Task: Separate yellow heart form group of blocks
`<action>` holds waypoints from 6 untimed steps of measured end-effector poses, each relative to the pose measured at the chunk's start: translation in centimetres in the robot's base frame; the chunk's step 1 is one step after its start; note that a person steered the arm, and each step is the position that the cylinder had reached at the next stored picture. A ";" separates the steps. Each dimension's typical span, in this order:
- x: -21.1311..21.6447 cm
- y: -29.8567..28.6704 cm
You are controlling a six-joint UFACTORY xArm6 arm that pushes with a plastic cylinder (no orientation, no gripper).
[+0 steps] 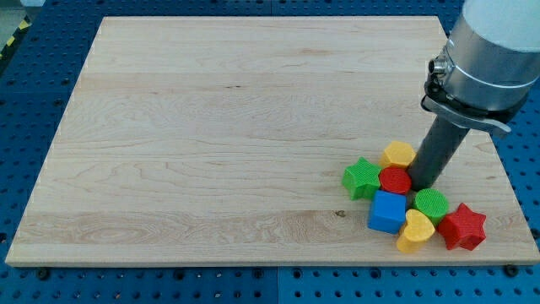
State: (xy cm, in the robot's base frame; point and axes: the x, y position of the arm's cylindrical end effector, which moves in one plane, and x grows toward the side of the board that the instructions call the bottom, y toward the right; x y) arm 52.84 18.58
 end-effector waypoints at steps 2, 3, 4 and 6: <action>2.6 10.4; 7.8 11.4; 9.0 10.5; 9.0 4.5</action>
State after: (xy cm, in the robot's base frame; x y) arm 61.87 23.12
